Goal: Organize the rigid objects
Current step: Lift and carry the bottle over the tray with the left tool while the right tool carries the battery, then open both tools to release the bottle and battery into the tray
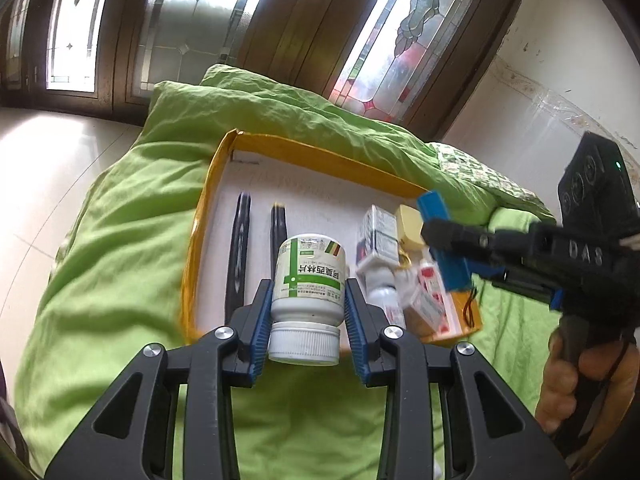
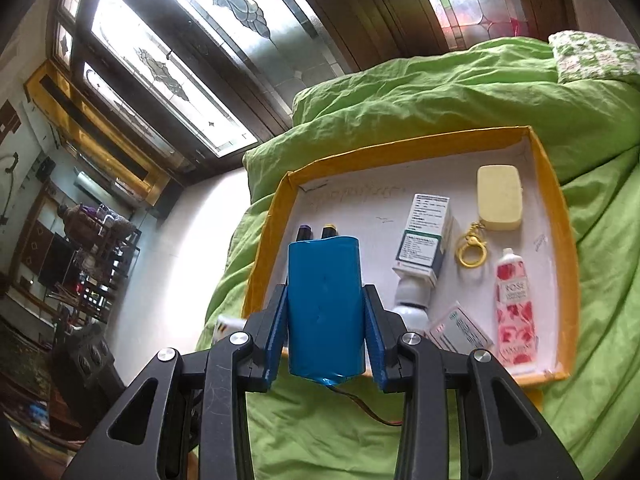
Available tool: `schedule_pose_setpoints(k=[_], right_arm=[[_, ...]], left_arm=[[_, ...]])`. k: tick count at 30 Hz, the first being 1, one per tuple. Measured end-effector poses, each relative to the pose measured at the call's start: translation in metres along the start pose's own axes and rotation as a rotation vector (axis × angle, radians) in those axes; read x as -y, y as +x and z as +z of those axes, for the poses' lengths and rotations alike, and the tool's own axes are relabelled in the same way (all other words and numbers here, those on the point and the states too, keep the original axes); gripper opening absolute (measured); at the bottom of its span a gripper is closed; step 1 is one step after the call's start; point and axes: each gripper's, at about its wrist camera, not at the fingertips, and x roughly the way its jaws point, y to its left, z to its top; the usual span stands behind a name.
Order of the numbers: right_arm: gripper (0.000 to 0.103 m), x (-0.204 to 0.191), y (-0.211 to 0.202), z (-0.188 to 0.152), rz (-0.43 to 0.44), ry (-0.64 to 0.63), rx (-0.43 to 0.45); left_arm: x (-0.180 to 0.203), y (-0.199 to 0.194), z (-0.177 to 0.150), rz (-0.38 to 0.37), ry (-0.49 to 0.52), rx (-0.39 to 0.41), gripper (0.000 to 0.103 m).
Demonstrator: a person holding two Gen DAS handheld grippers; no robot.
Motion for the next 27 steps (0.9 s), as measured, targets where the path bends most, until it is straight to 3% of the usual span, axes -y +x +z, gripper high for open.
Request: schedule_pose_setpoints(k=[6, 14, 19, 27], right_arm=[[0.032, 0.009, 0.038, 0.028, 0.039, 0.066, -0.024], [0.032, 0.023, 0.085, 0.046, 0.030, 0.095, -0.036], [0.032, 0.034, 0.105, 0.038, -0.031, 0.057, -0.071], [0.032, 0.014, 0.108, 0.031, -0.189, -0.136, -0.059]], left_arm=[[-0.014, 0.039, 0.052, 0.016, -0.025, -0.015, 0.032], [-0.027, 0.095, 0.081, 0.057, -0.056, -0.048, 0.032], [-0.024, 0.125, 0.088, 0.114, -0.025, -0.085, 0.032], [-0.018, 0.152, 0.094, 0.185, 0.006, -0.152, 0.032]])
